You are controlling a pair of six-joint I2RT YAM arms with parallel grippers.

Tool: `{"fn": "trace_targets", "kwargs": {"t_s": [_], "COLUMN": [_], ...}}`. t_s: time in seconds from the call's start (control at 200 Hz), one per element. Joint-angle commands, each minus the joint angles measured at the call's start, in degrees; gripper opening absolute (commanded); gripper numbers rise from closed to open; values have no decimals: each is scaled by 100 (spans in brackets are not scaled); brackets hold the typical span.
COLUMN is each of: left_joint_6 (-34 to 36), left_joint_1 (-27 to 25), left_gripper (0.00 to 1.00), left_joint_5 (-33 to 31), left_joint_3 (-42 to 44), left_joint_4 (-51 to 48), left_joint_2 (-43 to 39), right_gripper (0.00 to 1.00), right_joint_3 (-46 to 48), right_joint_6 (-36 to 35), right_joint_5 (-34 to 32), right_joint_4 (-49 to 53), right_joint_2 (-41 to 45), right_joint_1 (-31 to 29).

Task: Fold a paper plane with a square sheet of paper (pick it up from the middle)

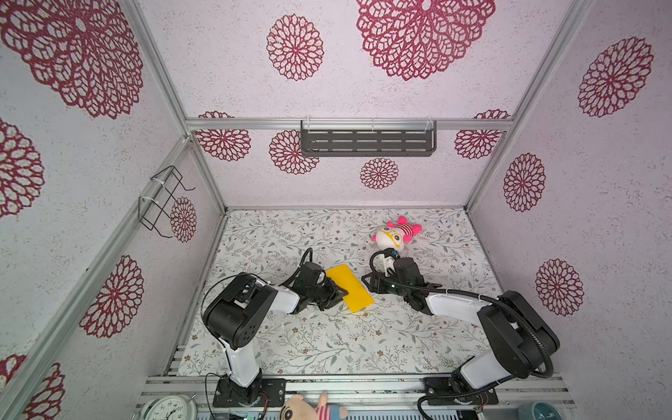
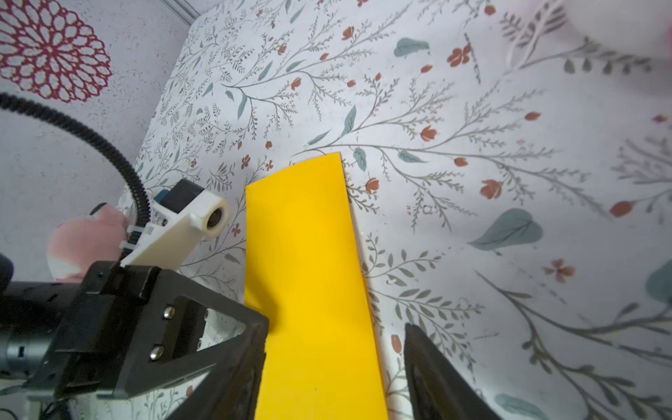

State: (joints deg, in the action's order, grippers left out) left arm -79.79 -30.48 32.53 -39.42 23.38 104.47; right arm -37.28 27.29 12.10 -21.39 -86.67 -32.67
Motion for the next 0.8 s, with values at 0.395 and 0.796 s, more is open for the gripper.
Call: {"fn": "trace_targets", "kwargs": {"t_s": [0.395, 0.796], "left_joint_6": [-430, -442], "left_joint_1": [320, 440], "left_gripper": [4, 4], "left_joint_5": [356, 482], "left_joint_3": [-154, -163], "left_joint_4": [167, 140], "left_joint_2": [35, 75], "right_gripper": [66, 65], "right_joint_3": [877, 855], "right_joint_6": [-4337, -5170], "right_joint_5": [308, 434], "right_joint_4": [-1225, -1561], "right_joint_2": [411, -174], "right_joint_1": [-804, -1172]}}
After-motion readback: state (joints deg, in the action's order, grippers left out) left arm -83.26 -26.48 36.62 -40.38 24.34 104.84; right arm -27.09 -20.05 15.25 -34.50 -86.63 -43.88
